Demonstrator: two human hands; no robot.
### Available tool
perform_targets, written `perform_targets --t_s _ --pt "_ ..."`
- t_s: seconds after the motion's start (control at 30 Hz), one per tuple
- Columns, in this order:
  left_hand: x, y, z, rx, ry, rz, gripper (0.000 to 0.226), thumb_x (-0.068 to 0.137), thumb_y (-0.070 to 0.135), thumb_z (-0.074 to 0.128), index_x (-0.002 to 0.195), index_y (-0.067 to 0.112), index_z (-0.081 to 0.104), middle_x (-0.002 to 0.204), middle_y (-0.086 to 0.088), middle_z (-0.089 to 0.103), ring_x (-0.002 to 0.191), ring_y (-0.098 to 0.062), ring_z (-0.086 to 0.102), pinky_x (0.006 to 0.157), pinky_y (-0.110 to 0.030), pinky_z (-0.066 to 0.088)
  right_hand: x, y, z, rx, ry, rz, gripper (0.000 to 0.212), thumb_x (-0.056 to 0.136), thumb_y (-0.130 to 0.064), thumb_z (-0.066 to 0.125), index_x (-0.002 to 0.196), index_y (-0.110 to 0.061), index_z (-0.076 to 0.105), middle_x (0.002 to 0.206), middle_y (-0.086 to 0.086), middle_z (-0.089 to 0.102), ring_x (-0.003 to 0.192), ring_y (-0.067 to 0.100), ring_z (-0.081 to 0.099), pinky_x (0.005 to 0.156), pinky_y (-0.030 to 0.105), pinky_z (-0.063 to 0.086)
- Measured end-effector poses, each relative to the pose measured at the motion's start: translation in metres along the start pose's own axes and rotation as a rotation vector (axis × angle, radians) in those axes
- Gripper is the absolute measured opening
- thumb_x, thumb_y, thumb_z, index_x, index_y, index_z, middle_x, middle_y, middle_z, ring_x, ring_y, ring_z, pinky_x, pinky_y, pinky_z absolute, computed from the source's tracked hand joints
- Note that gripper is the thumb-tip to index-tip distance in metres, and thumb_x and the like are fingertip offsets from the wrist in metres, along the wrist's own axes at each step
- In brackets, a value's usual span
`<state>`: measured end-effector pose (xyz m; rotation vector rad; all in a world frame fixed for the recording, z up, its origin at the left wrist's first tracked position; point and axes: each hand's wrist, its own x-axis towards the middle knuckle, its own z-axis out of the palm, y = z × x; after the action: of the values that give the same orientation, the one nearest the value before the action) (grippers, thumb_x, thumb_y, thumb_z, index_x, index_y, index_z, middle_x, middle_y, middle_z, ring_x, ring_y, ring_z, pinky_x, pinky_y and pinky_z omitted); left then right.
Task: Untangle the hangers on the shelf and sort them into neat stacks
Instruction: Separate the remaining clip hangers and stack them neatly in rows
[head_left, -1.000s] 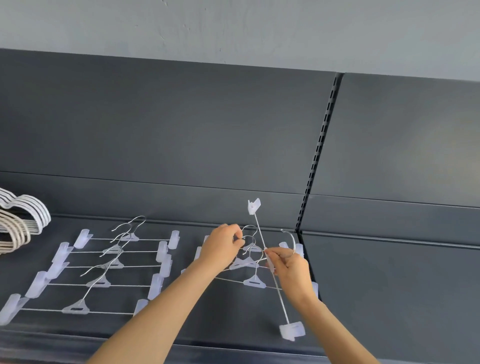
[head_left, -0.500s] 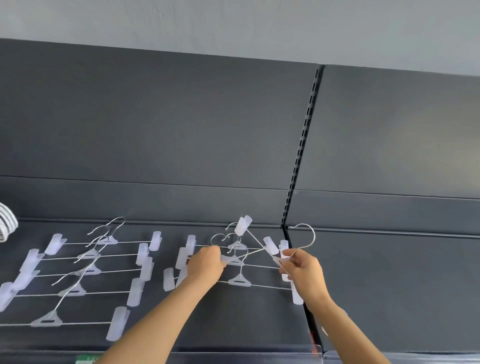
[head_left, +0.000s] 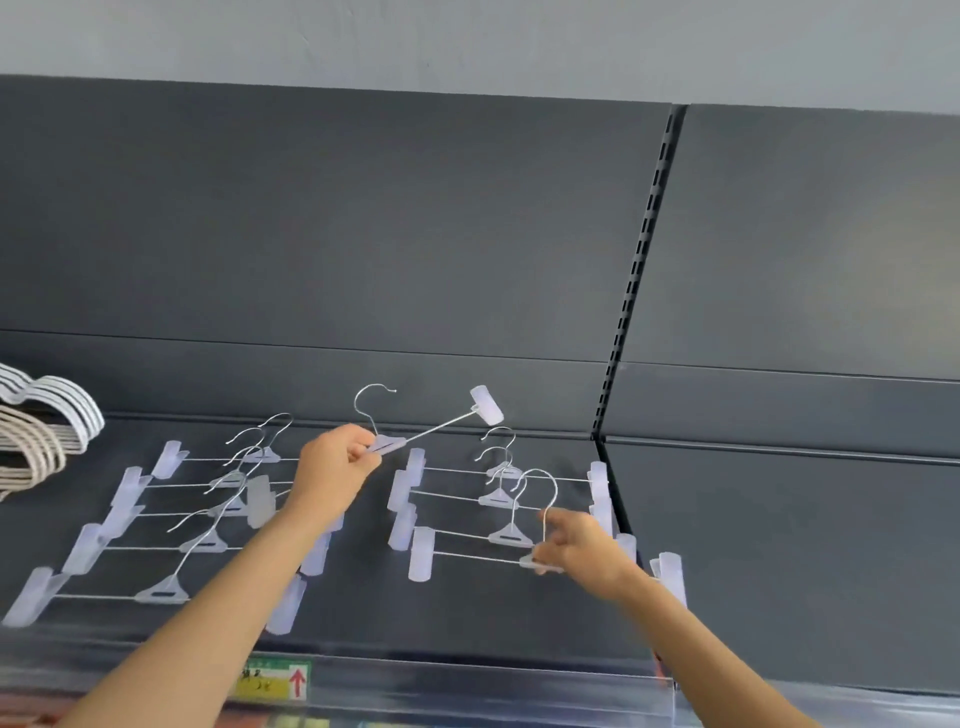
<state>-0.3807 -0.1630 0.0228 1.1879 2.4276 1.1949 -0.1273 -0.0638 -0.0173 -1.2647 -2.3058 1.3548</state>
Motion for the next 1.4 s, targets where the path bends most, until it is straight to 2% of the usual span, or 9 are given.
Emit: perform_targets --t_s 0.1,0.27,0.53,0.63,0.9,1.1,1.2,1.27,1.4 --pt "-0.017 -0.006 -0.004 -0.050 -0.022 0.009 0.014 0.079 -0.001 0.064 0.088 0.009 0.065 0.072 -0.004 0.058 0.070 -0.025 0.054 0.071 -0.027 0.045 0.008 -0.004 0.023 -0.032 -0.012 0.003 0.016 0.075 -0.015 0.063 0.079 -0.005 0.051 0.066 0.004 0.057 0.069 0.025 0.059 0.063 0.028 0.045" --pt "-0.037 -0.009 0.004 -0.053 -0.073 0.063 0.018 0.081 0.002 0.062 0.082 0.020 0.060 0.069 0.009 0.056 0.065 -0.004 0.051 0.064 -0.009 0.039 -0.001 -0.004 0.040 -0.227 0.192 -0.090 0.038 0.081 -0.022 0.064 0.116 -0.010 0.054 0.071 -0.001 0.055 0.073 0.016 0.051 0.067 0.025 0.041" --pt "-0.046 -0.001 0.020 -0.028 -0.136 0.126 0.021 0.084 0.005 0.061 0.105 0.008 0.064 0.075 0.010 0.053 0.066 0.001 0.049 0.060 -0.001 0.040 -0.014 0.006 0.050 -0.397 0.262 -0.167 0.020 0.090 -0.028 0.052 0.104 -0.014 0.057 0.089 0.000 0.051 0.087 0.017 0.047 0.077 0.025 0.042" --pt "-0.048 0.004 0.023 -0.030 -0.145 0.137 0.022 0.084 0.005 0.062 0.105 0.008 0.064 0.073 0.013 0.051 0.066 0.000 0.049 0.059 -0.004 0.039 -0.020 0.003 0.041 -0.258 0.337 -0.155 0.025 0.090 -0.021 0.053 0.113 -0.014 0.059 0.099 0.002 0.057 0.099 0.020 0.053 0.084 0.024 0.042" --pt "-0.055 0.027 0.043 -0.069 -0.129 0.173 0.019 0.083 0.006 0.063 0.102 0.007 0.064 0.069 0.011 0.051 0.063 -0.002 0.047 0.061 -0.007 0.037 -0.043 -0.027 0.017 0.090 0.459 -0.192 0.023 0.088 -0.009 0.050 0.067 -0.001 0.055 0.050 -0.006 0.040 0.051 0.010 0.030 0.045 0.016 0.027" --pt "-0.061 0.062 0.056 -0.308 -0.178 0.161 0.011 0.082 0.005 0.064 0.092 0.005 0.067 0.064 0.008 0.055 0.054 0.002 0.052 0.056 -0.003 0.039 -0.035 -0.045 0.019 0.269 0.357 -0.209 0.025 0.089 -0.011 0.047 0.066 -0.011 0.057 0.064 0.017 0.049 0.062 0.015 0.039 0.063 0.031 0.038" --pt "-0.064 0.072 0.062 -0.390 -0.216 0.134 0.013 0.081 0.011 0.067 0.094 0.007 0.066 0.069 0.004 0.059 0.059 -0.001 0.056 0.060 -0.008 0.044 -0.028 -0.053 0.012 0.322 0.405 -0.202 0.021 0.089 -0.013 0.049 0.075 -0.008 0.064 0.081 0.028 0.062 0.072 0.038 0.055 0.066 0.035 0.043" --pt "-0.066 0.076 0.065 -0.396 -0.233 0.139 0.011 0.082 0.012 0.067 0.093 0.009 0.066 0.070 0.004 0.060 0.063 -0.007 0.056 0.063 -0.013 0.046 -0.025 -0.059 0.009 0.377 0.454 -0.185 0.025 0.089 -0.011 0.050 0.067 -0.009 0.062 0.075 0.020 0.067 0.083 0.040 0.062 0.068 0.039 0.048" --pt "-0.061 0.074 0.054 -0.324 -0.214 0.187 0.014 0.084 0.009 0.063 0.096 0.009 0.069 0.077 0.007 0.063 0.067 0.003 0.057 0.068 -0.009 0.044 -0.029 -0.064 -0.006 0.401 0.561 -0.193 0.028 0.091 -0.010 0.048 0.065 -0.015 0.058 0.061 -0.005 0.066 0.068 0.026 0.063 0.073 0.042 0.052"
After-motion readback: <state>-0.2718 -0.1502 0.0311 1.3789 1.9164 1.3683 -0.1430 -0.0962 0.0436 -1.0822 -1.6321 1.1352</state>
